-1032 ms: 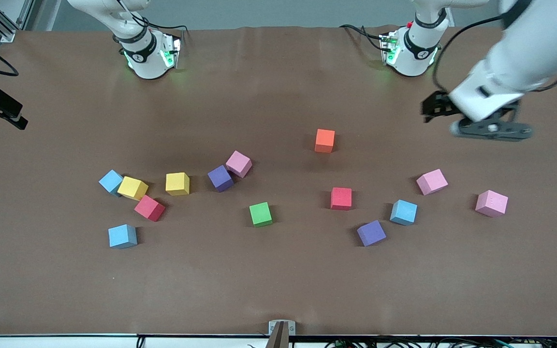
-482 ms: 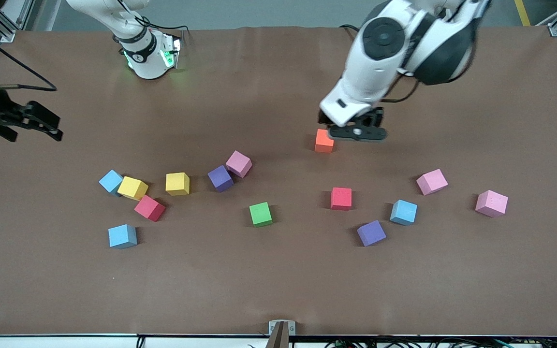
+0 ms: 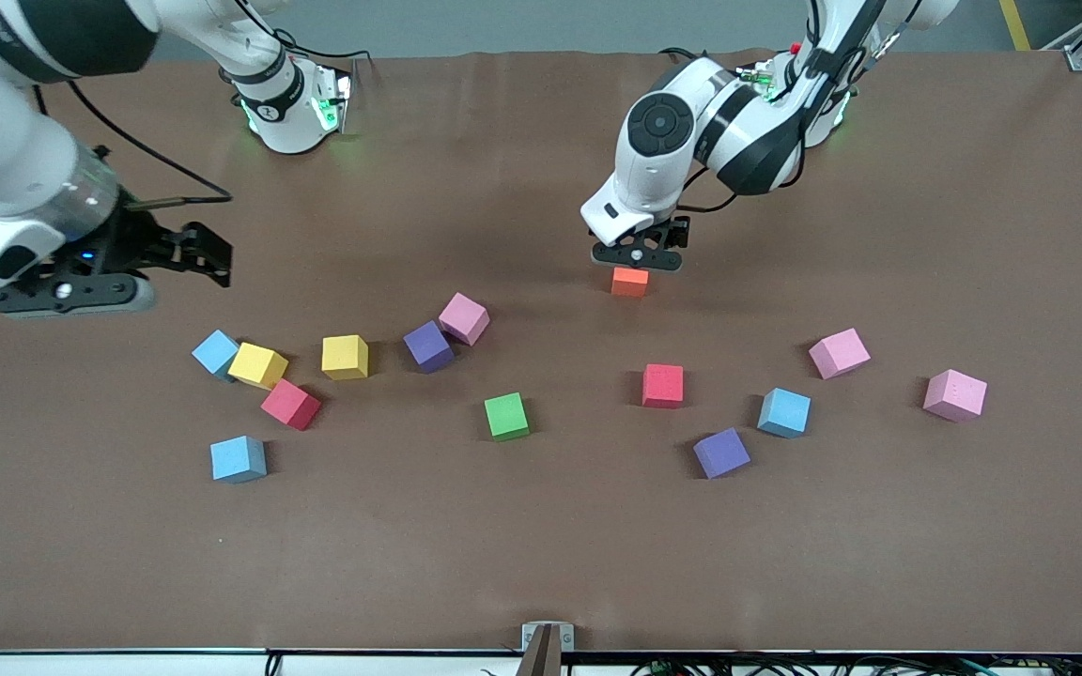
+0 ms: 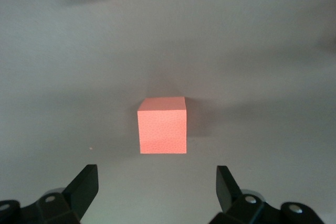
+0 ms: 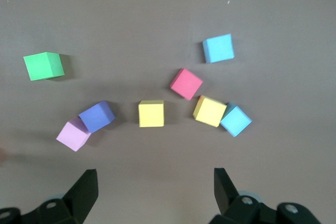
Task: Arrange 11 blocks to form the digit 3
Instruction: 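Grasp the orange cube with the left gripper while the right gripper reaches the pink cube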
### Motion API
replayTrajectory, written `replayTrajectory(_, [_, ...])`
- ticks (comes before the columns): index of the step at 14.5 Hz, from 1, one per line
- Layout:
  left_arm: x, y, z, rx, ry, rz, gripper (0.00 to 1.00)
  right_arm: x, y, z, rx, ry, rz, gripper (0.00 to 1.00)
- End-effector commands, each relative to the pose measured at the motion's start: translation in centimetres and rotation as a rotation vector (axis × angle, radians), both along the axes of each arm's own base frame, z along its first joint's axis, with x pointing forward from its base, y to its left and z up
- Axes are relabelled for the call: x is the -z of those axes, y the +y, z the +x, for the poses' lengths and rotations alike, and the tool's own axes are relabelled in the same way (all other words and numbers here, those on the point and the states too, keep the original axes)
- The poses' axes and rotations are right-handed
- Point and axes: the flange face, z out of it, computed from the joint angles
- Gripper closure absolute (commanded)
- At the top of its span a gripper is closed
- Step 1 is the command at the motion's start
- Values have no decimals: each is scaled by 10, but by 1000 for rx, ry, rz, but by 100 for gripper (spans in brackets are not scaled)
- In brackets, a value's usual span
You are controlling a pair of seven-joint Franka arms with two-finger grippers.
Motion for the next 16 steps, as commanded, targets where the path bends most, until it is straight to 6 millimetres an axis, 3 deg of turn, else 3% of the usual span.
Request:
replayTrajectory(1, [34,-4,-10,13,20,1,1,10,45,-17,106,15,-17,3])
replayTrajectory(8, [78,-4,-10,8,67,18,5,80,135,-54,467,28,-43,3])
replayTrajectory(12, [100,-2,-5,18,66,33,12,124,158,-65,578,8,-9,3])
replayTrajectory(16, [114,-1,-8,17,76,51,18,178,170,-57,685,44,47,3])
